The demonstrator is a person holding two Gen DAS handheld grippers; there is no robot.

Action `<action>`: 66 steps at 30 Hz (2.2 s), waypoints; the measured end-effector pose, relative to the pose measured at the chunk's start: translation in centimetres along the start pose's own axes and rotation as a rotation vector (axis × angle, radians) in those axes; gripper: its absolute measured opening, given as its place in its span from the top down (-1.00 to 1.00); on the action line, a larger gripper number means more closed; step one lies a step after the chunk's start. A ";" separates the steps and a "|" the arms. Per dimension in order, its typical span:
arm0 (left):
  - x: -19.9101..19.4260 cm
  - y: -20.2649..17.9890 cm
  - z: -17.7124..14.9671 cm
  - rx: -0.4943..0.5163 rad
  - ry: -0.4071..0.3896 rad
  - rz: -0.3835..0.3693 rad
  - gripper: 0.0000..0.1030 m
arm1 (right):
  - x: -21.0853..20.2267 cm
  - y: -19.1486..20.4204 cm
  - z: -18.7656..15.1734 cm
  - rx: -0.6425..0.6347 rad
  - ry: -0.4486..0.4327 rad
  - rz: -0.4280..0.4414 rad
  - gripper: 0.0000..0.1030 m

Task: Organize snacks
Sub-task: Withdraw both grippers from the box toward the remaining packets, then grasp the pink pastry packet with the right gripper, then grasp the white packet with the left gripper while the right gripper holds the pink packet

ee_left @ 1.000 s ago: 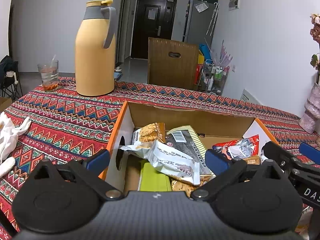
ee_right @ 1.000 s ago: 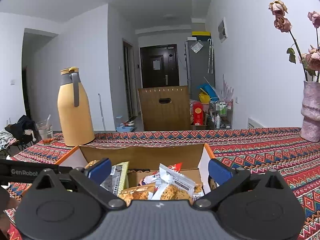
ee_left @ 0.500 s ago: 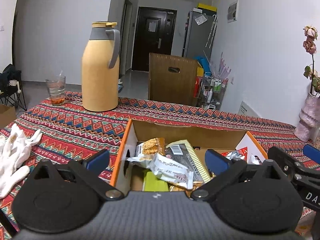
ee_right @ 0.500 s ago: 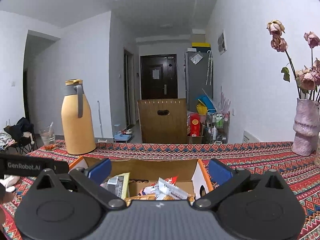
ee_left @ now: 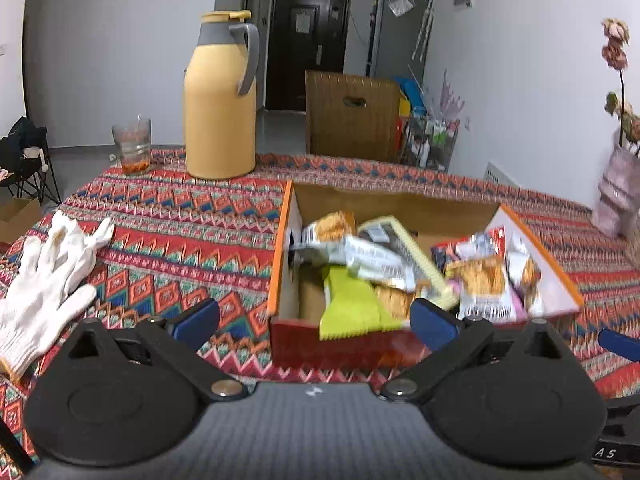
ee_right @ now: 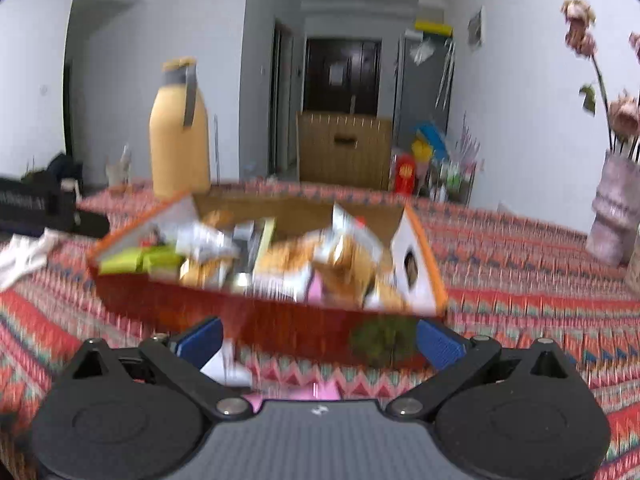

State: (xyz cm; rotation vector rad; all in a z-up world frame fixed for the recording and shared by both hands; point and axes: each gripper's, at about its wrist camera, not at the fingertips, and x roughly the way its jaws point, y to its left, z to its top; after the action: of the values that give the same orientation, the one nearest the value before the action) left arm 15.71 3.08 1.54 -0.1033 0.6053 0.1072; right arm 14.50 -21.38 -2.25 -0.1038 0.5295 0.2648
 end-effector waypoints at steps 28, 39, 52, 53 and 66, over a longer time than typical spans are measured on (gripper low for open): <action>-1.2 -1.2 -4.4 0.076 0.097 -0.044 -1.00 | 2.9 0.8 -4.1 -0.008 0.215 0.114 -0.78; -0.9 -2.3 -4.0 0.073 0.107 -0.054 -1.00 | 0.0 0.7 -4.2 -0.031 0.135 0.135 -0.24; 0.7 -7.1 -3.0 0.101 0.133 -0.069 -1.00 | -1.5 -5.2 -3.7 0.082 0.025 0.001 -0.25; 1.0 -7.6 -2.9 0.102 0.140 -0.066 -1.00 | -1.4 -5.7 -3.7 0.099 0.016 -0.010 -0.25; 5.8 -11.5 -2.9 0.090 0.248 0.038 -1.00 | -0.1 -8.0 -4.9 0.200 -0.005 -0.043 -0.26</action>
State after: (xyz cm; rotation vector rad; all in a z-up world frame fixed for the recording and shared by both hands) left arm 20.28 -8.28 -3.41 -0.0178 0.8584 0.1042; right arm 14.24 -29.90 -6.18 0.0797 0.5451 0.1692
